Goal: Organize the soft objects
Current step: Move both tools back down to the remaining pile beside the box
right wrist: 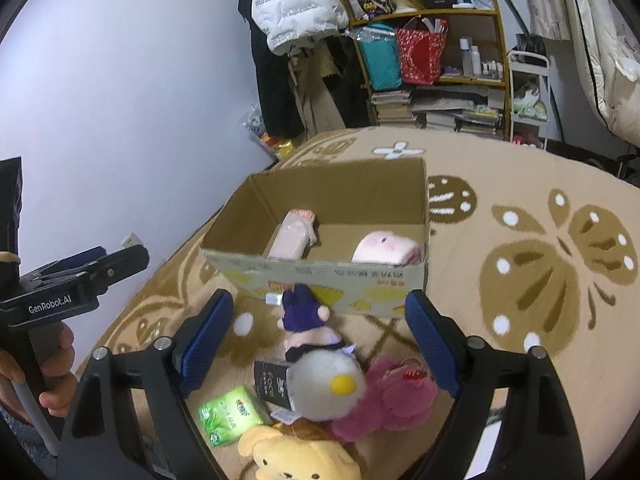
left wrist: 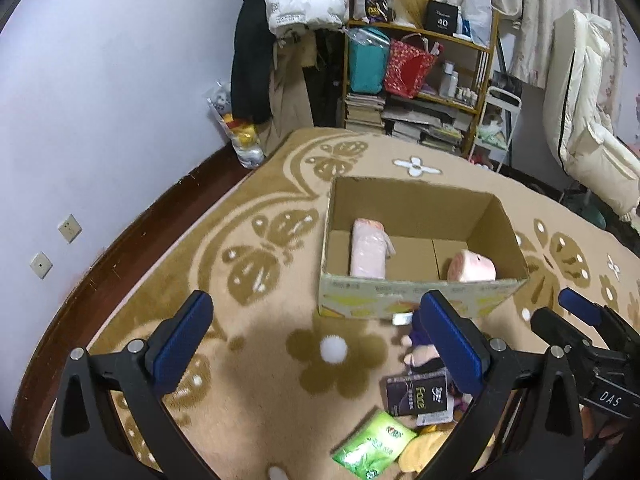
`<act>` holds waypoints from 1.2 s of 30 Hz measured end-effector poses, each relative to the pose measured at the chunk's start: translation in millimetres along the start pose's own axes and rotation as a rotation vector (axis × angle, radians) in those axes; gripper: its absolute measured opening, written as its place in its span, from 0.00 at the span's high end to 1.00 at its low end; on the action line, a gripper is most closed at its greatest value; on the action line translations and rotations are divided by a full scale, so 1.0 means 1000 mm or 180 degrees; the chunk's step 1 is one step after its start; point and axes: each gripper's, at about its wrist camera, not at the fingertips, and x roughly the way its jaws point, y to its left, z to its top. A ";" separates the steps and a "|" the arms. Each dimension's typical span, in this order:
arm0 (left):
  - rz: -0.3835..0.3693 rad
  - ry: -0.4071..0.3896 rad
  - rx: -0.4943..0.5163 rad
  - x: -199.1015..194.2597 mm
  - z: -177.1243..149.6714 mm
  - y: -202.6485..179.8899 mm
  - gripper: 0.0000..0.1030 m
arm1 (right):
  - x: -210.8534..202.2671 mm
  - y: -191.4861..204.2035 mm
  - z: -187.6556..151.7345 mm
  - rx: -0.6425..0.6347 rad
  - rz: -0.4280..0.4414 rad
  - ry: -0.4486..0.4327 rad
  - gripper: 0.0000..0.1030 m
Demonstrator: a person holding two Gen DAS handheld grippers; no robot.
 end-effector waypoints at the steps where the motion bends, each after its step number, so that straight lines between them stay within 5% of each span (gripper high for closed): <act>1: -0.0033 0.0039 0.0006 0.001 -0.002 -0.001 0.01 | 0.002 0.000 -0.002 0.0012 0.0022 0.0055 0.13; 8: -0.0163 0.0334 0.0022 0.020 -0.017 -0.006 0.01 | 0.021 -0.007 -0.013 0.0171 0.0121 0.0385 0.29; 17: -0.0333 0.0782 0.0162 0.052 -0.035 -0.021 0.01 | 0.040 -0.016 -0.023 0.0452 0.0271 0.0655 0.30; 24: -0.0302 0.0884 0.0295 0.063 -0.044 -0.031 0.01 | 0.048 -0.022 -0.027 0.0583 0.0282 0.0783 0.41; 36: -0.0404 0.1077 0.0428 0.084 -0.053 -0.044 0.01 | 0.063 -0.031 -0.037 0.0795 0.0305 0.0989 0.41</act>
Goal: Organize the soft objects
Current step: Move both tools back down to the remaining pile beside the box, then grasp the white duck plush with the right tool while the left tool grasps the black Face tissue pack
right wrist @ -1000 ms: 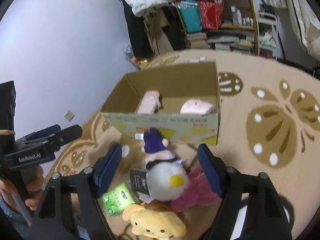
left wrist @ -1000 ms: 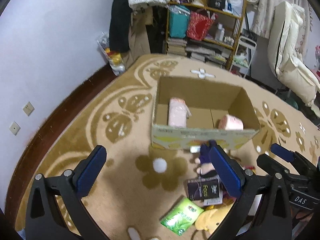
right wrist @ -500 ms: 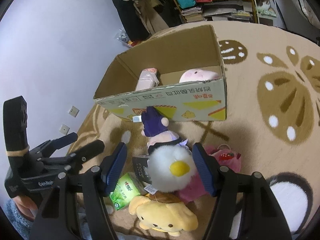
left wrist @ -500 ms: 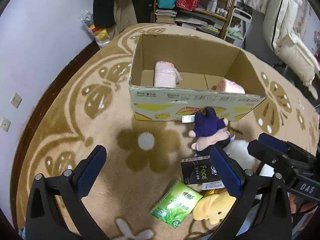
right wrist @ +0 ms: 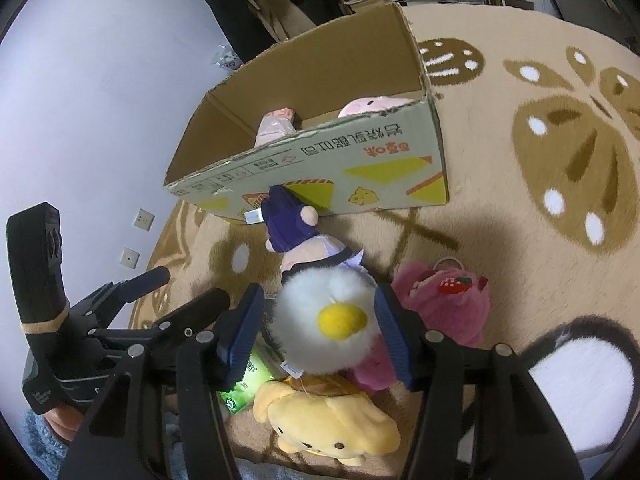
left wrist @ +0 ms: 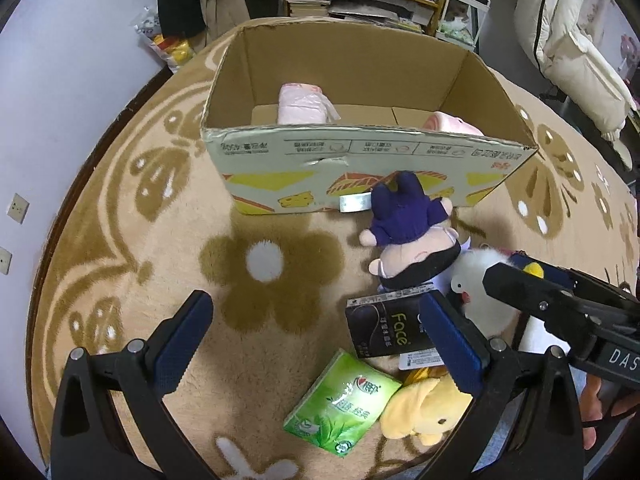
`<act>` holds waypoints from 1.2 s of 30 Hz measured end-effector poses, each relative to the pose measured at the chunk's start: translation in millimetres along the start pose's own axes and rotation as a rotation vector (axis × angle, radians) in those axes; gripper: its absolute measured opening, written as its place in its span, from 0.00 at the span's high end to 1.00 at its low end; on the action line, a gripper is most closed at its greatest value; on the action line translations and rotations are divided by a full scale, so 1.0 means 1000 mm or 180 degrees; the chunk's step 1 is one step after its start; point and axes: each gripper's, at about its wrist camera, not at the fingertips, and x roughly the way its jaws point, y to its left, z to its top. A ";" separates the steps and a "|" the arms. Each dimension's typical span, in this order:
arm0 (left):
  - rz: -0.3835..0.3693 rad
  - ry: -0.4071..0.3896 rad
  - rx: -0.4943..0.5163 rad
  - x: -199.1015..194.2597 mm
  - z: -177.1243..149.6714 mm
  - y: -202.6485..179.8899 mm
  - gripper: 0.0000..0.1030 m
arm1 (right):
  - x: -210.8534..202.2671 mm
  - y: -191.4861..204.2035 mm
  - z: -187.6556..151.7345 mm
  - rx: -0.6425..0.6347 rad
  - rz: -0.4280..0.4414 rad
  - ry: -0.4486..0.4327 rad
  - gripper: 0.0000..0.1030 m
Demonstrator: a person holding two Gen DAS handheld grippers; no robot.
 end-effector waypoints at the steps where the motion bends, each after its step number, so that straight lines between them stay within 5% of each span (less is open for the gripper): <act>1: -0.0005 0.0002 0.0012 0.001 0.001 -0.001 0.01 | 0.001 -0.001 0.000 0.0005 -0.0003 0.0005 0.41; 21: -0.0149 0.0340 0.0072 0.034 -0.004 -0.015 0.01 | 0.005 -0.005 0.005 0.0065 0.0008 0.0034 0.41; 36: -0.0439 0.0528 -0.0228 0.051 -0.008 -0.018 0.01 | 0.012 -0.005 0.003 0.0043 -0.0055 0.0114 0.41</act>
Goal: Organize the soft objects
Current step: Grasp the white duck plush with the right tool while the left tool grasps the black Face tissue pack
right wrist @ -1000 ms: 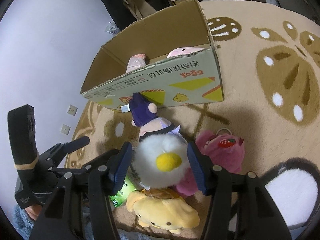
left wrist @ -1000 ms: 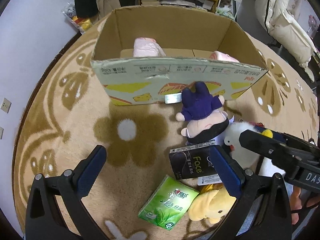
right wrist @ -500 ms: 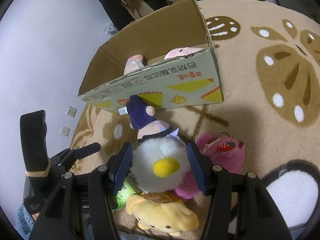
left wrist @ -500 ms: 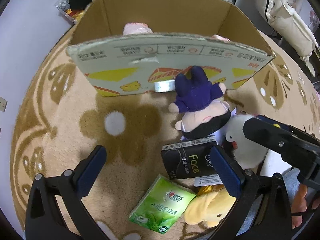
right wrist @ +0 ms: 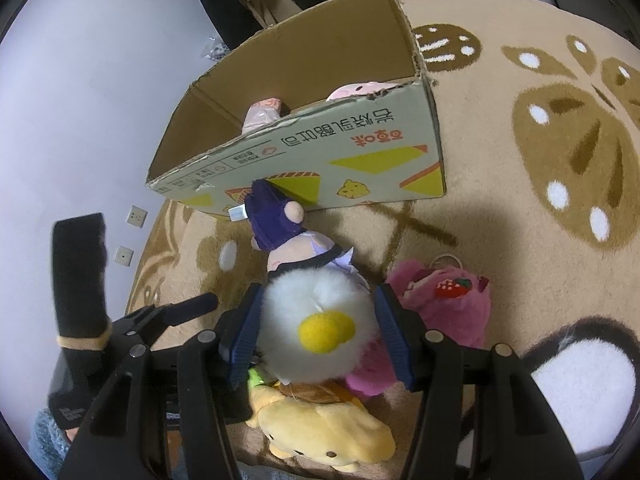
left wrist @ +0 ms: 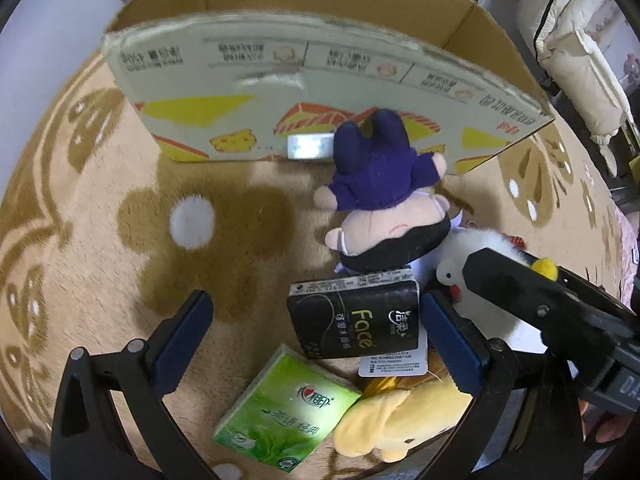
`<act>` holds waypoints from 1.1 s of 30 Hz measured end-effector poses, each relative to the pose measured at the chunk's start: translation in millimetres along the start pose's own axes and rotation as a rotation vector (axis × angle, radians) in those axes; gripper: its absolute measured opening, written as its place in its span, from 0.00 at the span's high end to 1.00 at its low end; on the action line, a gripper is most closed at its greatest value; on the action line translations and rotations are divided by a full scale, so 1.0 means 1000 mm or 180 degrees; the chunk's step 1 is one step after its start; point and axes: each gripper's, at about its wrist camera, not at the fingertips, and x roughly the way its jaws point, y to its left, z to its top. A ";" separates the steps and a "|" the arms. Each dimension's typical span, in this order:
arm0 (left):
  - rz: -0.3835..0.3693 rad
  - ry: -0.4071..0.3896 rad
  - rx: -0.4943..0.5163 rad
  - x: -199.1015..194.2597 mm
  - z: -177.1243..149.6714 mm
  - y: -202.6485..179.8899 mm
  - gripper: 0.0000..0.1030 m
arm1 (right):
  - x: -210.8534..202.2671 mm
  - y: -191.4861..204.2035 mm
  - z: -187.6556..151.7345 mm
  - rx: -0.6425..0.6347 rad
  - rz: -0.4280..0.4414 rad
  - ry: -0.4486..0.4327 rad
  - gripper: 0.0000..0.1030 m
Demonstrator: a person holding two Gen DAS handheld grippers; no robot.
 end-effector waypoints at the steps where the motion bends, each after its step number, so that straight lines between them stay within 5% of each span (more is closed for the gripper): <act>1: 0.0010 0.0017 -0.0001 0.003 -0.001 -0.002 0.01 | 0.000 0.000 0.000 -0.0006 0.0001 0.0005 0.41; 4: 0.0011 0.0051 0.0009 0.008 -0.002 -0.005 0.02 | 0.005 0.002 -0.001 -0.0023 -0.0023 0.0052 0.41; 7: -0.0064 0.0018 0.0036 0.006 -0.003 -0.007 0.17 | 0.008 0.008 -0.001 -0.0160 -0.0101 0.0100 0.71; 9: 0.0053 -0.0012 0.0045 0.005 -0.002 -0.008 0.33 | 0.008 0.016 -0.001 -0.0295 -0.0136 0.0073 0.72; 12: 0.0277 -0.0102 0.0004 0.003 -0.002 -0.002 0.34 | 0.006 0.026 -0.001 -0.0444 -0.0167 -0.0002 0.82; 16: 0.0248 -0.0132 -0.0045 -0.001 -0.002 -0.001 0.35 | -0.001 0.030 0.000 -0.0499 -0.0177 -0.0122 0.86; 27: 0.0818 -0.0697 -0.0025 -0.041 -0.005 -0.006 0.35 | -0.035 0.039 0.008 -0.0602 -0.0128 -0.0550 0.86; 33: 0.0940 -0.0959 -0.0153 -0.063 -0.007 -0.007 0.35 | -0.057 0.037 0.015 -0.0544 -0.0106 -0.0805 0.86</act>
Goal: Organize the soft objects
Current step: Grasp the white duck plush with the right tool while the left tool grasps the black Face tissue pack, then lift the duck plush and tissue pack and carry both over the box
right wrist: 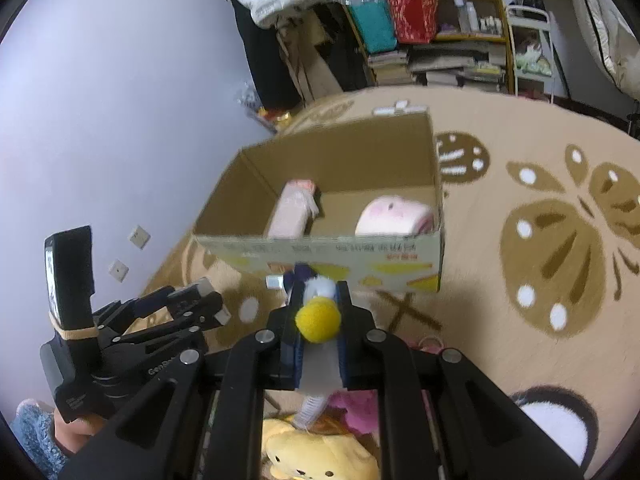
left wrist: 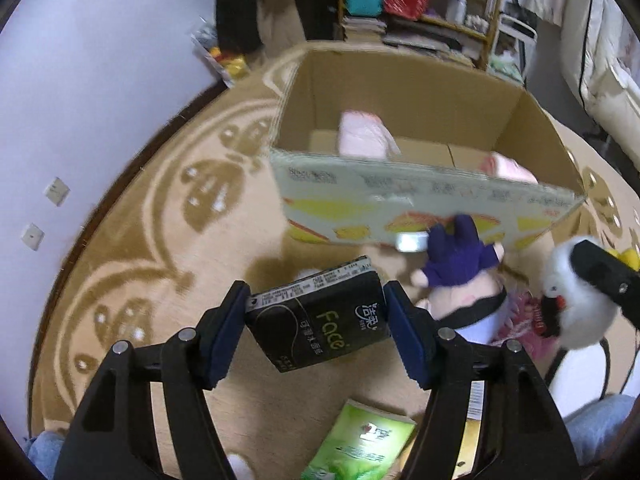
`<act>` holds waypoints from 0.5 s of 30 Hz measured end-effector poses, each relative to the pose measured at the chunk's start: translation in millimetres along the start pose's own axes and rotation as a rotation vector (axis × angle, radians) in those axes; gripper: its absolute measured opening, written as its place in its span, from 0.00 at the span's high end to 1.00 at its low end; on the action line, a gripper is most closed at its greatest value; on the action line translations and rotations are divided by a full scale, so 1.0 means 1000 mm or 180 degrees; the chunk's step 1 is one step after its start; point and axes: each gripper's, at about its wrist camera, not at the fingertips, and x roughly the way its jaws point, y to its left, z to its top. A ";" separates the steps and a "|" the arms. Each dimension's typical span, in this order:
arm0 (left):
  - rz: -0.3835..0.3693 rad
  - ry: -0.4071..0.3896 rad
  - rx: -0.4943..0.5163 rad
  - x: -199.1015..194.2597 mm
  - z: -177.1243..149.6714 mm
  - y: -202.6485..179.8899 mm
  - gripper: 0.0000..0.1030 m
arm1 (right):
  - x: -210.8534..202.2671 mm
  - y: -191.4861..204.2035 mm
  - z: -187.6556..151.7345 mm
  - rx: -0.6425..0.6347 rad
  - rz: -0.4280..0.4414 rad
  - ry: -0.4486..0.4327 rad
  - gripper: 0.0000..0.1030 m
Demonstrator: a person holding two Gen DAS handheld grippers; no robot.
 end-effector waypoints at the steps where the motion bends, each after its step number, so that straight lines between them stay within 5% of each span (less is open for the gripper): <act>1: 0.0030 -0.0066 0.0002 -0.006 -0.001 0.002 0.35 | -0.003 0.000 0.002 -0.0002 0.0014 -0.0037 0.86; 15: 0.0408 -0.1021 0.0038 -0.062 0.039 0.026 0.35 | -0.038 0.012 0.028 -0.0133 0.0123 -0.0571 0.86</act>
